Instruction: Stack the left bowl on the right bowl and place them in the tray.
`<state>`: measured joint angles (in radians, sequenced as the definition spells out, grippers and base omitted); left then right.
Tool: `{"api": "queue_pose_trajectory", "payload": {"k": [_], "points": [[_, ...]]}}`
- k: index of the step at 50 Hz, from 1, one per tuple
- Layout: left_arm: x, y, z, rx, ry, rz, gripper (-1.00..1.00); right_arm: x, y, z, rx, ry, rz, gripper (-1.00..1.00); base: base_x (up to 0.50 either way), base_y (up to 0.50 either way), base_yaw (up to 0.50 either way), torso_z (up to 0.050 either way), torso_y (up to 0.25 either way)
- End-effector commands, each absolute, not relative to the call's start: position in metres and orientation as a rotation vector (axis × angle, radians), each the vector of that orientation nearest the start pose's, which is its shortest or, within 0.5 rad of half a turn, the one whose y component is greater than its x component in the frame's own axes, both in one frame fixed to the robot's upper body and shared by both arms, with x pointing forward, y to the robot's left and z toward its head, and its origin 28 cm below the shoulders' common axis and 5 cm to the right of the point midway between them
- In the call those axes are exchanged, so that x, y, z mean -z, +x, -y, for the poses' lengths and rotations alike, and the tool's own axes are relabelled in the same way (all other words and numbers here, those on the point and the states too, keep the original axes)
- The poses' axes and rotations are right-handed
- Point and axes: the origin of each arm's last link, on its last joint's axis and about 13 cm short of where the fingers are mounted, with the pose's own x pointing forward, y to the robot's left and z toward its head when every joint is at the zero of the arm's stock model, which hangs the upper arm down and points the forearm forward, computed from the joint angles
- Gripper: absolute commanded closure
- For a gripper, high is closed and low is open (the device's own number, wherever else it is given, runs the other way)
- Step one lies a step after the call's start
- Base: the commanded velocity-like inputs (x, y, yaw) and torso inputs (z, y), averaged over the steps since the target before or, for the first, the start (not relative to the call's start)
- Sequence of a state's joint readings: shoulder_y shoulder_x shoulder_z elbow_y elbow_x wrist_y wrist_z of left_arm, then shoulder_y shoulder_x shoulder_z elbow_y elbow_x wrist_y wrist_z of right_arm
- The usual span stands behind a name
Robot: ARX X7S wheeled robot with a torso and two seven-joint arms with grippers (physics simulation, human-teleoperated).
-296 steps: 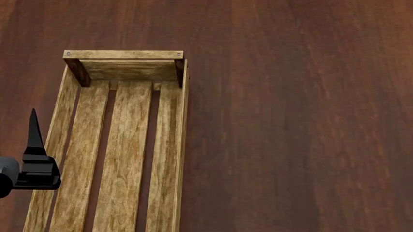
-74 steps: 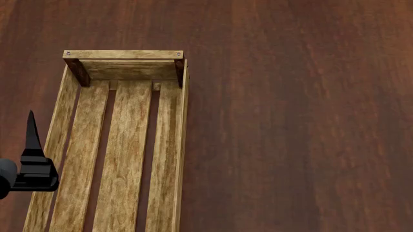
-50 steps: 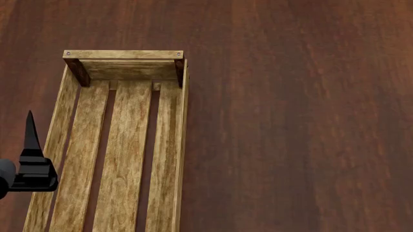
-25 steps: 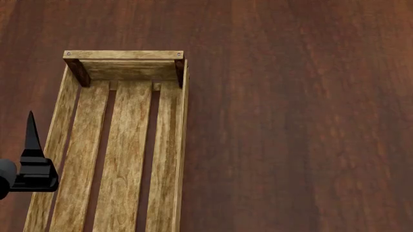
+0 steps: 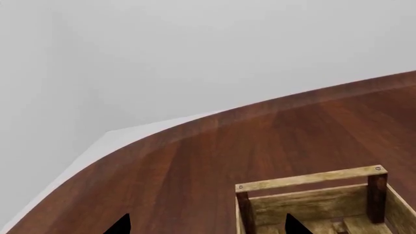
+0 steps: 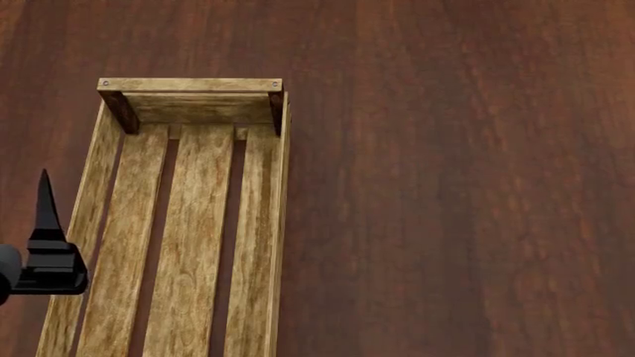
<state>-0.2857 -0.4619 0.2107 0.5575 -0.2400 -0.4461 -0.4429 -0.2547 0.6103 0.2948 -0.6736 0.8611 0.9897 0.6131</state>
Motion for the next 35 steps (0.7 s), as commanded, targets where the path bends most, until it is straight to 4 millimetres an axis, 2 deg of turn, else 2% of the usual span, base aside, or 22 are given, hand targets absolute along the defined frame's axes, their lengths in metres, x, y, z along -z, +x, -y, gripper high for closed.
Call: {"api": "queue_pose_trajectory", "payload": {"k": [1,14,35], "points": [[-0.158,0.235,-0.239,-0.138,0.207,0.350,-1.00,-0.124,0.123,0.190,0.343,-0.218,-0.466,1.00,0.00,0.00,0.00,0.000,0.000],[-0.159,0.234,-0.240,-0.140,0.206,0.353,-1.00,-0.146,0.121,0.185,0.329,-0.263,-0.414,1.00,0.00,0.00,0.00,0.000,0.000],[-0.162,0.232,-0.244,-0.160,0.193,0.363,-1.00,-0.179,0.141,0.174,0.283,-0.317,-0.343,1.00,0.00,0.00,0.00,0.000,0.000]]}}
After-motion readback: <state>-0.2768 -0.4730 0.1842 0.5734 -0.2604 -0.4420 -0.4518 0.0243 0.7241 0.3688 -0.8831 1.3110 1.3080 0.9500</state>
